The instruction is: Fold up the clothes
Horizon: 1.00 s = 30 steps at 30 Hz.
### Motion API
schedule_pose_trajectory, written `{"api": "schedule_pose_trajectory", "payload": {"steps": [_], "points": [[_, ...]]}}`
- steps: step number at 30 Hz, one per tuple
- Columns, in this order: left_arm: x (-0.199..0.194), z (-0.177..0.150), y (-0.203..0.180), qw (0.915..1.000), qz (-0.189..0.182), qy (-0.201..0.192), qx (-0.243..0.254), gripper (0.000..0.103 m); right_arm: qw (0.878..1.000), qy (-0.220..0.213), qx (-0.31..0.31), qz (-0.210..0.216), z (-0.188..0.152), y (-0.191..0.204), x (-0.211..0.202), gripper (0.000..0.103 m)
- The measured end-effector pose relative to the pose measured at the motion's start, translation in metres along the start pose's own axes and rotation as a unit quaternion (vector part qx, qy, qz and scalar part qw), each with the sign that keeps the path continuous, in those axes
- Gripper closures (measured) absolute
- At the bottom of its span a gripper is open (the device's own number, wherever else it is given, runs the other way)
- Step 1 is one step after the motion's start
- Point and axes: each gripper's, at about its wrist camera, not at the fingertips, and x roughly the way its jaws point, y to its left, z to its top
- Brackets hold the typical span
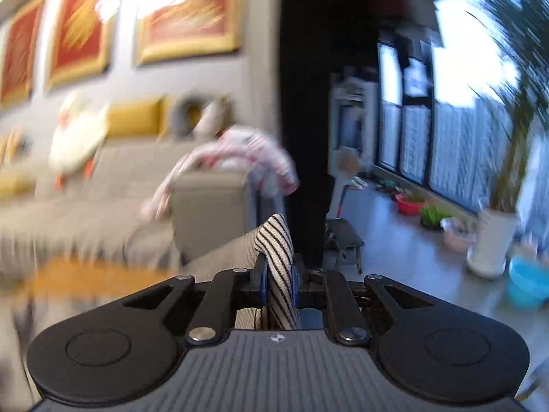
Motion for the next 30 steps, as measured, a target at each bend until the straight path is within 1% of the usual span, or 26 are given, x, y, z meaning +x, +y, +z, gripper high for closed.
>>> {"api": "schedule_pose_trajectory", "payload": {"steps": [1,3,6,9,10,13,15,16,17,18,19,20,21,22,23,24,25,28,30], "points": [[0.002,-0.002,-0.002,1.0,0.006,0.005,0.005,0.0,1.0,0.003,0.0,0.001,-0.001,0.001,0.004,0.091],[0.006,-0.004,-0.005,0.9998,0.015,0.015,0.005,0.0,0.999,0.024,-0.004,0.022,-0.01,0.012,0.016,0.091],[0.006,-0.006,-0.01,0.9989,0.033,0.023,0.025,0.0,0.997,0.053,-0.002,0.051,-0.028,0.035,0.033,0.091],[0.002,-0.008,-0.017,0.9965,0.057,0.025,0.055,0.0,0.995,0.083,-0.011,0.048,-0.049,0.061,0.055,0.091],[0.001,-0.009,-0.021,0.9959,0.06,0.026,0.063,0.0,0.994,0.097,-0.02,0.048,-0.059,0.07,0.058,0.091],[-0.001,-0.012,-0.031,0.9942,0.061,0.028,0.084,0.001,0.985,0.147,-0.042,0.082,-0.093,0.099,0.076,0.09],[0.004,-0.016,-0.035,0.9923,0.066,0.038,0.098,0.003,0.978,0.173,-0.055,0.099,-0.115,0.111,0.079,0.085],[0.007,-0.018,-0.037,0.991,0.07,0.045,0.105,0.008,0.976,0.18,-0.058,0.103,-0.122,0.115,0.078,0.081],[0.011,-0.019,-0.037,0.9898,0.076,0.052,0.108,0.018,0.975,0.186,-0.061,0.106,-0.128,0.118,0.076,0.069],[0.014,-0.021,-0.036,0.9897,0.077,0.055,0.107,0.019,0.975,0.186,-0.062,0.108,-0.132,0.119,0.072,0.052],[0.015,-0.02,-0.035,0.9907,0.074,0.054,0.1,0.02,0.975,0.182,-0.057,0.112,-0.134,0.118,0.065,0.045],[0.015,-0.019,-0.034,0.9913,0.074,0.05,0.096,0.027,0.977,0.173,-0.048,0.118,-0.133,0.114,0.057,0.034],[0.015,-0.018,-0.032,0.9916,0.076,0.046,0.094,0.034,0.978,0.161,-0.037,0.125,-0.13,0.11,0.048,0.03],[0.015,-0.017,-0.031,0.9919,0.078,0.043,0.091,0.053,0.98,0.149,-0.027,0.131,-0.128,0.106,0.04,0.027],[0.016,-0.015,-0.029,0.9923,0.081,0.039,0.085,0.071,0.981,0.135,-0.021,0.135,-0.126,0.103,0.031,0.021],[0.015,-0.012,-0.024,0.9932,0.083,0.036,0.073,0.079,0.983,0.119,-0.019,0.137,-0.125,0.103,0.022,0.018],[0.012,-0.009,-0.016,0.9941,0.087,0.03,0.058,0.089,0.984,0.106,-0.021,0.139,-0.124,0.101,0.014,0.015],[-0.01,0.008,0.021,0.9913,0.131,-0.005,0.012,0.091,0.986,0.084,-0.036,0.139,-0.121,0.101,-0.006,0.009],[-0.031,0.02,0.052,0.984,0.175,-0.032,-0.014,0.092,0.986,0.082,-0.042,0.142,-0.124,0.103,-0.012,0.006]]}}
